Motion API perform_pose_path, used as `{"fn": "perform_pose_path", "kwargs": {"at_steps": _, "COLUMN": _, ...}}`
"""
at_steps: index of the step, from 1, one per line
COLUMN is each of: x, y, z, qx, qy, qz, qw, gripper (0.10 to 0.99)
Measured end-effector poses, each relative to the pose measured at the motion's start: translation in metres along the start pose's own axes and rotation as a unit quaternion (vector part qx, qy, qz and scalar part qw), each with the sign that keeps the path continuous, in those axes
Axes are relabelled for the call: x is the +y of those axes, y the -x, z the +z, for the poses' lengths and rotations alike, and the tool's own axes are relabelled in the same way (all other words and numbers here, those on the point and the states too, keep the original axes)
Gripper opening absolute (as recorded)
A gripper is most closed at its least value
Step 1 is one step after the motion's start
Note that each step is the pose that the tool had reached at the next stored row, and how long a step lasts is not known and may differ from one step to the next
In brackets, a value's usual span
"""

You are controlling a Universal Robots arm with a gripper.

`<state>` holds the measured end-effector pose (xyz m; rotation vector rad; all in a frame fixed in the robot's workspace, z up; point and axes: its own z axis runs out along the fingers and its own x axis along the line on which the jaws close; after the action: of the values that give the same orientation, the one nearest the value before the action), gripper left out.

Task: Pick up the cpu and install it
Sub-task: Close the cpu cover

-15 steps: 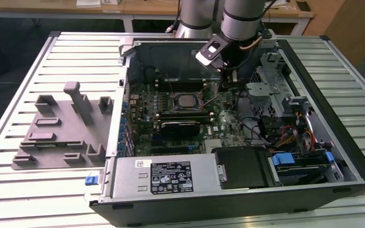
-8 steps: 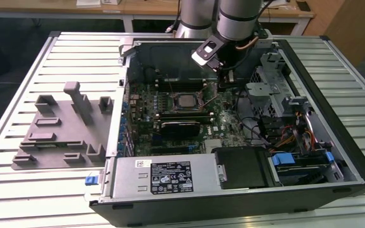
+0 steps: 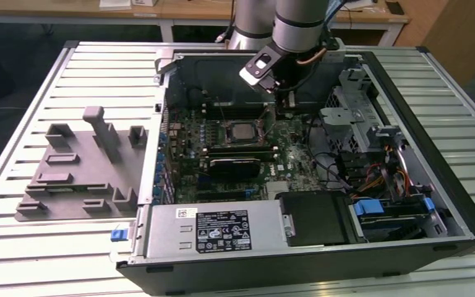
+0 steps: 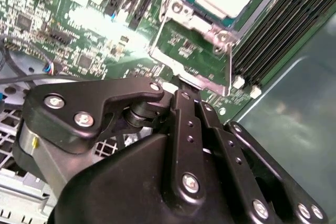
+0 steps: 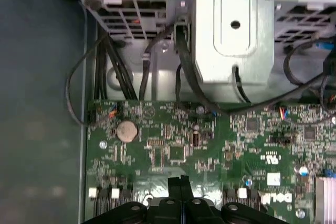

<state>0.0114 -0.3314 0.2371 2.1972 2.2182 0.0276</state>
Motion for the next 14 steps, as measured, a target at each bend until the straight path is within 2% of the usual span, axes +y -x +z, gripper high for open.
{"fn": "perform_pose_path", "kwargs": {"at_steps": 14, "x": -0.0359, "y": -0.0003, "z": -0.0009, "qx": 0.0000, "qy": 0.0000, "qz": 0.000, "qw": 1.0000, "gripper": 0.106}}
